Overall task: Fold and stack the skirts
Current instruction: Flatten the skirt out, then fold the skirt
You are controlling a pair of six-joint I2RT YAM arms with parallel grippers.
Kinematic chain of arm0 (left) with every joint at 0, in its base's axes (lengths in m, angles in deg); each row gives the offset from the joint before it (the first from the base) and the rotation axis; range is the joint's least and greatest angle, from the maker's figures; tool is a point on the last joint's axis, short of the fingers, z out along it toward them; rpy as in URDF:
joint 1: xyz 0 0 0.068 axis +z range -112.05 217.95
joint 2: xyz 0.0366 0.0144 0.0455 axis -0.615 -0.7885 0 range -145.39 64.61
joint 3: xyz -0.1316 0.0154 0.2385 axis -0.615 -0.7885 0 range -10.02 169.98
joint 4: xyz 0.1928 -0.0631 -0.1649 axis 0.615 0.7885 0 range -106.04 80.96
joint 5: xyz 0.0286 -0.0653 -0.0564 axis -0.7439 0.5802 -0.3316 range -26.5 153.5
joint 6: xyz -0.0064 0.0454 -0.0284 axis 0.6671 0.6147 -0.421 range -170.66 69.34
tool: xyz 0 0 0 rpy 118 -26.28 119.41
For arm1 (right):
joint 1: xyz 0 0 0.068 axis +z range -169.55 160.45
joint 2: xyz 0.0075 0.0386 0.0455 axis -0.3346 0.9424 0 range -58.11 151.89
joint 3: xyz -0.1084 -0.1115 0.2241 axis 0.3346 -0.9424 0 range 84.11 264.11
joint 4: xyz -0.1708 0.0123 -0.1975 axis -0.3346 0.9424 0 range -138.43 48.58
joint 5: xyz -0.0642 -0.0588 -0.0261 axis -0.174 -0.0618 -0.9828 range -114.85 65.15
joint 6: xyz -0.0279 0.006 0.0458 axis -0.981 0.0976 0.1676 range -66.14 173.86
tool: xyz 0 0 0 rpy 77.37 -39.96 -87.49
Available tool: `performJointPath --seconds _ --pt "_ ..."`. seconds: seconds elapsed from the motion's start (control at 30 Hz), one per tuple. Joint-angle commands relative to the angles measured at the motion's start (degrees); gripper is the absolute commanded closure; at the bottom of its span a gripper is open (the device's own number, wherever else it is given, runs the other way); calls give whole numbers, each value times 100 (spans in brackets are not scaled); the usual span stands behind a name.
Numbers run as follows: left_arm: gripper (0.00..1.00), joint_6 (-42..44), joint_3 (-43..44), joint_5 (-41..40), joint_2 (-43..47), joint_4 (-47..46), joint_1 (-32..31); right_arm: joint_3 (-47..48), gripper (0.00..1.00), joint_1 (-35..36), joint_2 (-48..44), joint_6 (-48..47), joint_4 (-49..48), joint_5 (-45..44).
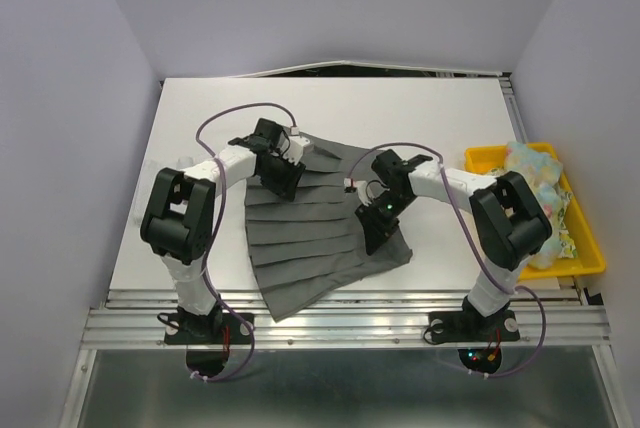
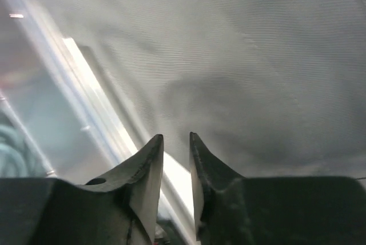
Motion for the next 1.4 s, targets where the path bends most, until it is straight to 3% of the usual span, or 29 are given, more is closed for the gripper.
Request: performJointPath --seconds 0.0,0.17,0.37,0.43,0.57,0.77,1.0,1.13,1.23,1.3,1.37 --pt "48 488 204 -120 -270 221 -93 742 68 -44 -395 56 613 1058" --pt "49 735 292 -155 -507 248 -199 1357 67 -368 -598 636 -441 79" --pt "50 1446 292 -137 -639 511 -637 2359 67 -1421 306 1014 -1162 -470" --pt "50 1744 82 -312 -578 503 -988 2954 60 -1642 709 858 -1312 -514" --pt "50 1974 -112 -497 -604 450 -1350 3827 30 -1775 1377 297 -1164 -917" --pt "46 2133 361 -313 -237 730 -1324 4137 26 -1837 1968 -705 -715 -1209" --pt "38 2633 2538 495 -375 1838 -676 3882 30 -2267 1987 -1147 -4 -524" --pt "34 2643 3338 645 -796 1593 -236 3715 28 -2426 1864 -1200 85 -268" --pt "32 2432 3937 565 -1472 1382 -42 3697 27 -2478 1942 -1270 207 -364" --pt "20 2292 4614 706 -2026 1338 161 3775 26 -2478 2117 -1358 339 -382" --pt "20 2221 5229 777 -2534 1312 249 3837 26 -2539 2214 -1384 471 -391"
